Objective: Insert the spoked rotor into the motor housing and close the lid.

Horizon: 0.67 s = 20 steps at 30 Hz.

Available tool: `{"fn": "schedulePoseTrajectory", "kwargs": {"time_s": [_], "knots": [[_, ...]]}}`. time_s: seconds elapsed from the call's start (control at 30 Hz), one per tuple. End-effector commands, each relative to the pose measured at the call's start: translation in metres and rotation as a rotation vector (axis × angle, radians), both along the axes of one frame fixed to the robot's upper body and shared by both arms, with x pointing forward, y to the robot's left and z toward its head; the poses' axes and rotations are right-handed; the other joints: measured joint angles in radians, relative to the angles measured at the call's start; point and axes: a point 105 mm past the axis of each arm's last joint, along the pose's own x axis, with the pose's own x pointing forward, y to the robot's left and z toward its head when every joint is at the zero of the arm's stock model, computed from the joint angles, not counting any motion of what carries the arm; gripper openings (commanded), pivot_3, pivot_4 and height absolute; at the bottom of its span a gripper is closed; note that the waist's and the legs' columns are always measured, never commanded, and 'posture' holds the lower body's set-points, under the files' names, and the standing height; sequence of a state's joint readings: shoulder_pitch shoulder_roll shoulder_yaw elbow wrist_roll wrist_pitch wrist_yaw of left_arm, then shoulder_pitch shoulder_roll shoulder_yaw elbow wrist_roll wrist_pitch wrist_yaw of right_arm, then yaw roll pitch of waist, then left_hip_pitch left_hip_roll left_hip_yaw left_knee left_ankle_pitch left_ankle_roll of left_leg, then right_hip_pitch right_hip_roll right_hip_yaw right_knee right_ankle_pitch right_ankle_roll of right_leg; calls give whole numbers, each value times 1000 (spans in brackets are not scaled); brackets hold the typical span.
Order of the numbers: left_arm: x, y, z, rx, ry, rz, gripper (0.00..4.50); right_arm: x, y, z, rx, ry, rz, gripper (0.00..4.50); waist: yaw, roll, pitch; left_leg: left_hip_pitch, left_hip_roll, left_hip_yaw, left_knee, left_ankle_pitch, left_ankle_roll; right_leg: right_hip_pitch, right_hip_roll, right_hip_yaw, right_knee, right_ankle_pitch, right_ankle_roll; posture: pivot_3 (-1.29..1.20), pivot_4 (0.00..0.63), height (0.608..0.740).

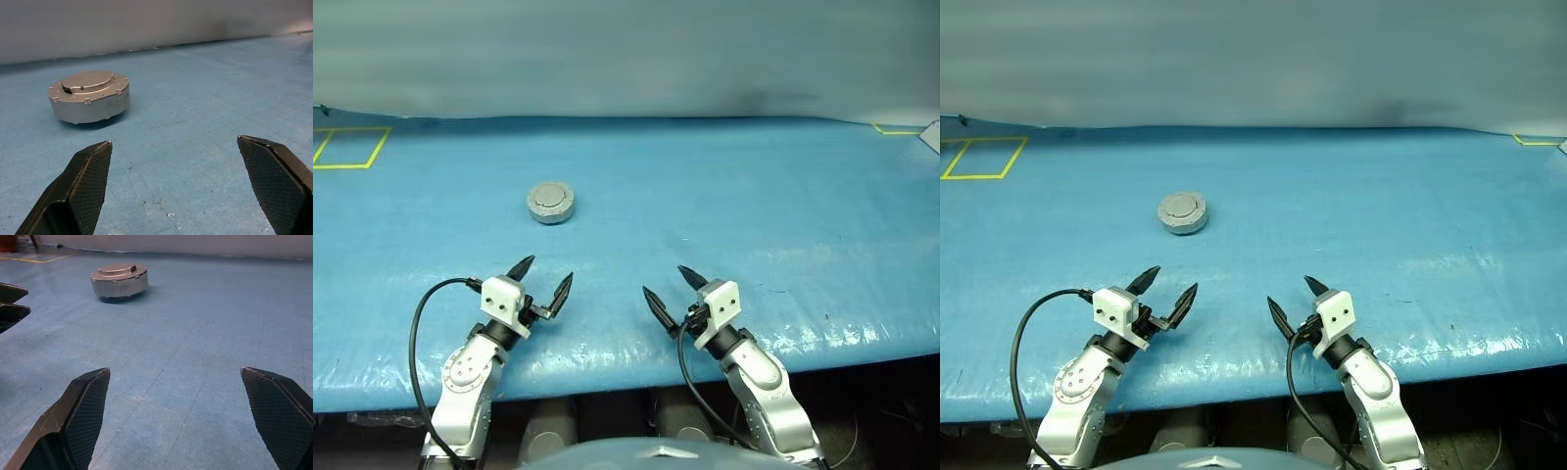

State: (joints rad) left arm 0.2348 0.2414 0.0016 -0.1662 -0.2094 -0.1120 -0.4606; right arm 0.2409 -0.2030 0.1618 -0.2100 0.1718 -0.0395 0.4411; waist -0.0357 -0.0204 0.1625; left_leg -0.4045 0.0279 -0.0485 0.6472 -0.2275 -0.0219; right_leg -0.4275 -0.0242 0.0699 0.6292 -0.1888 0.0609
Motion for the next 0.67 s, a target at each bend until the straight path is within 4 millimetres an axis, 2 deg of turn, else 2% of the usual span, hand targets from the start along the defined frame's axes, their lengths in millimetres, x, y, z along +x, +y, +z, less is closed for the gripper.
{"fn": "schedulePoseTrajectory", "kwargs": {"time_s": [0.03,0.67], "knots": [[0,1,7,-9,-30,0,4473,1,2,11,15,-40,11,4500,0,0,0,0,0,0,0,0,0,0,0,0,0,0,0,0,150,740],[1,2,7,-13,-29,-1,4473,1,3,10,16,-37,10,4500,0,0,0,0,0,0,0,0,0,0,0,0,0,0,0,0,150,740]]}}
